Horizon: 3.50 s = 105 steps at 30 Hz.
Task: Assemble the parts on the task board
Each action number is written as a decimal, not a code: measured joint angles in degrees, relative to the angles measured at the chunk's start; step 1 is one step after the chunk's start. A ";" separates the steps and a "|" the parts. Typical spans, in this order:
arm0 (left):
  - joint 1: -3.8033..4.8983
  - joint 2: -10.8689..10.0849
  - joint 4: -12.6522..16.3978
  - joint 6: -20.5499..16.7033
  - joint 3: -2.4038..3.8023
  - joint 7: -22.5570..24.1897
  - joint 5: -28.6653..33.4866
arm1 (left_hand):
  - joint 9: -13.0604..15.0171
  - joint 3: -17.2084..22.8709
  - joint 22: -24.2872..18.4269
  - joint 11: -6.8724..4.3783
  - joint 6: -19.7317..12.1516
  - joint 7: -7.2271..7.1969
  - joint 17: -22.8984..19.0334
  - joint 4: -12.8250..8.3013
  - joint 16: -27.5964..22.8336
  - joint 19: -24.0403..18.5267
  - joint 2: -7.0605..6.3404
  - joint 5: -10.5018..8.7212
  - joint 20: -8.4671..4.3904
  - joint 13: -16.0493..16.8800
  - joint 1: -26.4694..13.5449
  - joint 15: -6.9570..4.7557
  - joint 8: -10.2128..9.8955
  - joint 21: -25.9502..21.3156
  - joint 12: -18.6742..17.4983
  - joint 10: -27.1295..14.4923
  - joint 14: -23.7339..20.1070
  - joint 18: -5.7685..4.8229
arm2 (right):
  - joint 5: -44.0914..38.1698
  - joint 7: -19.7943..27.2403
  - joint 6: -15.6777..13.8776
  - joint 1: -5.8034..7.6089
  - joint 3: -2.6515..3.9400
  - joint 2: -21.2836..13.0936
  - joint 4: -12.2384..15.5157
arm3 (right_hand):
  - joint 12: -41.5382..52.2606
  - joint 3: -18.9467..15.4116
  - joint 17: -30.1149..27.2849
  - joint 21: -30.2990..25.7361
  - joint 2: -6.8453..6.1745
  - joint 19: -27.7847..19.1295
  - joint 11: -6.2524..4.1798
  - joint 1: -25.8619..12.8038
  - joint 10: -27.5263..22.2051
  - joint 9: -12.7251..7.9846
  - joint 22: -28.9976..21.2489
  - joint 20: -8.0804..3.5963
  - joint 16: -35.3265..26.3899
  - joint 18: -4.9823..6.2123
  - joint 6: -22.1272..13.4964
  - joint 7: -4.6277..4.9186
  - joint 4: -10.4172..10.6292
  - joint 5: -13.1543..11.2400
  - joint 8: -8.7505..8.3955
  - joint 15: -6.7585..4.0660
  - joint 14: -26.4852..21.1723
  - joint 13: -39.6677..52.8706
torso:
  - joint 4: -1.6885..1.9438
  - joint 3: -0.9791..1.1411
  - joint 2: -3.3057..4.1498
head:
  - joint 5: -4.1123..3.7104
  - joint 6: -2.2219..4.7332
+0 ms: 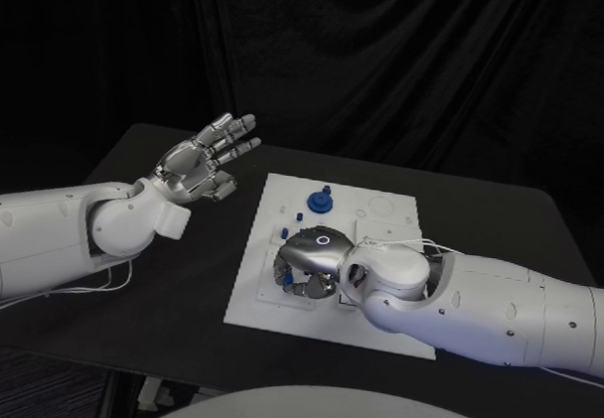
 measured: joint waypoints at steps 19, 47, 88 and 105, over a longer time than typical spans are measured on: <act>-0.05 0.10 -0.15 0.06 0.02 -0.34 0.01 | -0.01 0.17 0.00 0.00 0.00 0.00 0.02 -0.16 0.00 0.21 0.00 0.22 -0.21 0.00 0.00 0.00 0.22 0.00 0.00 0.00 0.00 0.00 | -0.06 -0.04 0.20 -0.31 -0.20 0.10 -0.32 | -1.66 0.16 -1.32 -1.89 0.28 -0.61 -0.34 0.00 0.34 0.59 -0.01 0.21 -1.14 0.01 -1.22 0.38 -0.16 -2.90 -0.96 0.00 0.00 0.24 | 0.00 0.00 0.00 | -0.03 0.00; -0.18 0.01 -0.16 0.12 0.02 -0.78 0.02 | -0.01 0.16 0.00 0.00 0.00 0.00 0.00 -0.16 0.00 0.21 0.00 0.22 -0.21 -0.01 0.00 0.00 0.22 0.00 0.00 0.00 0.00 0.00 | -0.05 -0.11 2.10 -0.60 -0.20 -1.59 -0.21 | -4.44 -11.72 -7.80 -16.66 -4.18 -7.49 2.77 2.21 -23.09 -7.13 -0.02 4.18 -5.29 0.97 -19.15 -1.94 11.27 -10.81 -9.53 4.54 -5.48 -0.69 | 0.01 0.01 -0.03 | -0.18 0.00; -0.57 -2.22 2.48 -5.05 0.01 5.31 -2.17 | 0.24 -2.86 0.00 -1.00 1.95 -1.96 0.04 -0.80 0.00 -0.01 -1.85 0.18 -6.17 0.18 -1.11 -5.34 1.33 0.00 1.34 0.45 0.00 0.00 | 23.91 -3.89 -5.16 9.65 -0.89 -34.90 15.49 | 32.26 -11.19 -3.54 -6.99 0.84 -3.00 -3.67 -4.48 -8.83 -8.88 -0.03 0.54 -1.25 0.94 -8.48 0.50 11.04 -10.37 -2.41 0.26 -2.11 15.64 | -0.18 -0.15 0.02 | -4.05 0.00; -0.57 -2.16 2.39 -5.69 0.01 5.83 -3.27 | 0.19 -3.01 0.00 -1.00 2.16 -1.75 0.00 -0.95 0.00 0.01 -1.23 0.72 -5.72 0.19 -0.48 -5.33 1.33 0.00 1.33 0.45 0.00 0.00 | 16.98 -19.61 2.34 5.34 -0.91 -32.81 15.53 | 70.50 -10.07 4.63 22.22 2.49 5.02 -9.09 -29.79 21.81 14.47 -0.03 -4.20 12.26 -4.05 -1.41 -6.41 11.69 -8.32 20.10 -4.52 0.02 66.35 | -0.21 -0.13 -0.03 | -5.01 0.00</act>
